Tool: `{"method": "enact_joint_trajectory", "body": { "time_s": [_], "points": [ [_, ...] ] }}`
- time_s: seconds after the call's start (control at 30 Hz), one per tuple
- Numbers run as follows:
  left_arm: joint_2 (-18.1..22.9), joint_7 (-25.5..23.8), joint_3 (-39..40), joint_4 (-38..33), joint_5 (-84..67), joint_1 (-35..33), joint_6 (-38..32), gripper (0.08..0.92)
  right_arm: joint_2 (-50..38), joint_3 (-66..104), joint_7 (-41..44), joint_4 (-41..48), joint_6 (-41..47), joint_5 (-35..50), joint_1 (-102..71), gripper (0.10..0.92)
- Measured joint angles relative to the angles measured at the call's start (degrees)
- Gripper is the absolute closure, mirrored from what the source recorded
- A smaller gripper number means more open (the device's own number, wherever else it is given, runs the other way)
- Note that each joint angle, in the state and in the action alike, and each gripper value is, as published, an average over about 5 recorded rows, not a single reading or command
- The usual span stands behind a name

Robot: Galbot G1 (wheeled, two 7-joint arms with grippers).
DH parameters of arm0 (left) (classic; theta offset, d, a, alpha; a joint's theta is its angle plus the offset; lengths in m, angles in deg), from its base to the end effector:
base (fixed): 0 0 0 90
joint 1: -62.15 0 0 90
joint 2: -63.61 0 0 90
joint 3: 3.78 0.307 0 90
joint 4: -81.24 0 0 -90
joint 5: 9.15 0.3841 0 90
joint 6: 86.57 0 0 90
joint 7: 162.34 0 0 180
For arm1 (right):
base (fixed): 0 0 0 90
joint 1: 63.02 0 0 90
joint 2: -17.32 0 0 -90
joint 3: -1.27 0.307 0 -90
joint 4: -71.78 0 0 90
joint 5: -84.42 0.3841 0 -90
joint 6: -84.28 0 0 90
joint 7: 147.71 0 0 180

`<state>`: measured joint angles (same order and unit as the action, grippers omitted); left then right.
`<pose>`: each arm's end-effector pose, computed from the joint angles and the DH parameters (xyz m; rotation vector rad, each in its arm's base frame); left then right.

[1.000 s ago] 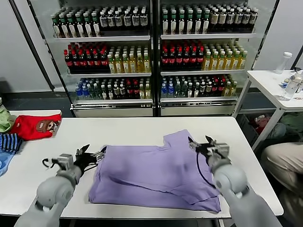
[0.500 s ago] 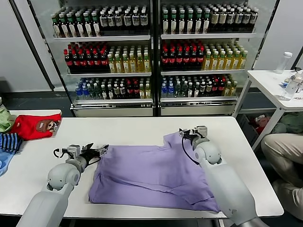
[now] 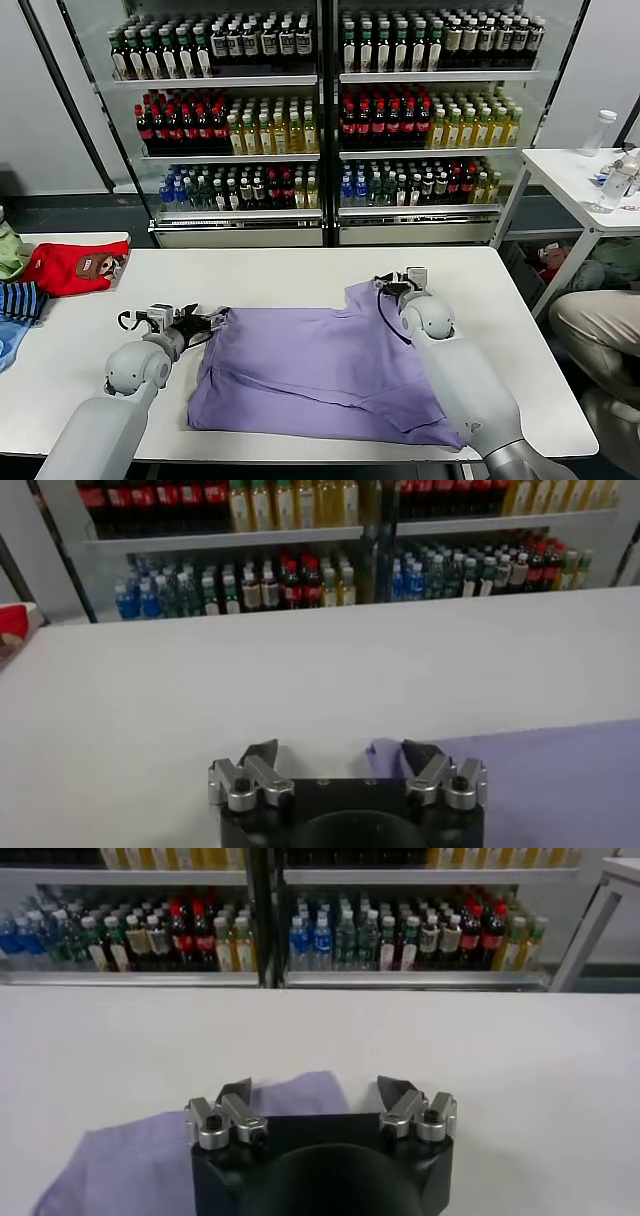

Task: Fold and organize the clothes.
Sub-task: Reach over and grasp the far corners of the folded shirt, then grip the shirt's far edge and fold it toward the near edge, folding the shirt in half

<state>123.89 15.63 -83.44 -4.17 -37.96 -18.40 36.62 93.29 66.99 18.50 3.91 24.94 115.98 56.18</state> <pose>0.4253 0.1078 -0.2611 -0.1815 -2.5617 -0.0728 0.5142 0.0324 -0.2553 0.1070 -2.5985 -0.0038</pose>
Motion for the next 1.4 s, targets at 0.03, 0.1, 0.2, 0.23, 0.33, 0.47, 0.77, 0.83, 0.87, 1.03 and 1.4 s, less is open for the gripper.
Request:
{"method": "enact_joint_trajectory", "body": {
  "time_s": [0.03,0.1,0.2,0.23,0.33,0.47,0.77,0.83,0.87,1.03,1.4],
  "points": [
    [-0.02,-0.08,0.01,0.04,0.14,0.00,-0.01,0.328,0.03,0.06,-0.06,0.07,-0.01,0.16,0.00,0.354],
    [-0.08,-0.25,0.01,0.09,0.36,-0.02,-0.03,0.388,0.07,0.15,-0.22,0.13,-0.01,0.48,-0.03,0.406],
    [-0.13,-0.50,0.02,0.09,0.67,-0.16,-0.04,0.475,0.08,0.26,-0.43,0.13,0.03,0.94,-0.16,0.492],
    [-0.11,-0.57,0.04,0.06,0.76,-0.24,-0.05,0.501,0.09,0.28,-0.47,0.10,0.05,1.06,-0.22,0.527],
    [0.00,-0.71,0.18,-0.02,1.02,-0.47,-0.07,0.588,0.25,0.35,-0.52,-0.02,0.05,1.25,-0.41,0.613],
    [0.09,-0.76,0.39,-0.06,1.32,-0.55,-0.08,0.692,0.46,0.46,-0.28,-0.31,-0.35,1.25,-0.70,0.726],
    [-0.52,-0.04,-0.26,-1.34,-0.04,-1.15,-0.63,0.908,-1.72,-0.01,-0.37,-6.51,-1.55,2.32,-3.60,0.902],
    [-0.95,0.44,-0.70,-2.51,-1.13,-1.82,-0.99,0.914,-3.01,0.17,-0.78,-10.21,-1.33,3.08,-5.12,0.902],
    [-1.20,0.66,-0.95,-3.25,-1.69,-2.26,-1.20,0.915,-3.71,0.37,-1.00,-12.24,-1.16,3.47,-5.99,0.902],
    [-1.90,1.56,-2.30,-8.05,-3.93,-5.78,-2.55,0.915,-7.12,2.12,-2.02,-22.61,-0.24,5.10,-11.50,0.902],
    [-3.60,2.13,-5.59,-15.23,-5.35,-14.81,-5.77,0.915,-12.15,8.29,-2.99,-40.98,0.99,6.39,-26.39,0.902]
  ]
}}
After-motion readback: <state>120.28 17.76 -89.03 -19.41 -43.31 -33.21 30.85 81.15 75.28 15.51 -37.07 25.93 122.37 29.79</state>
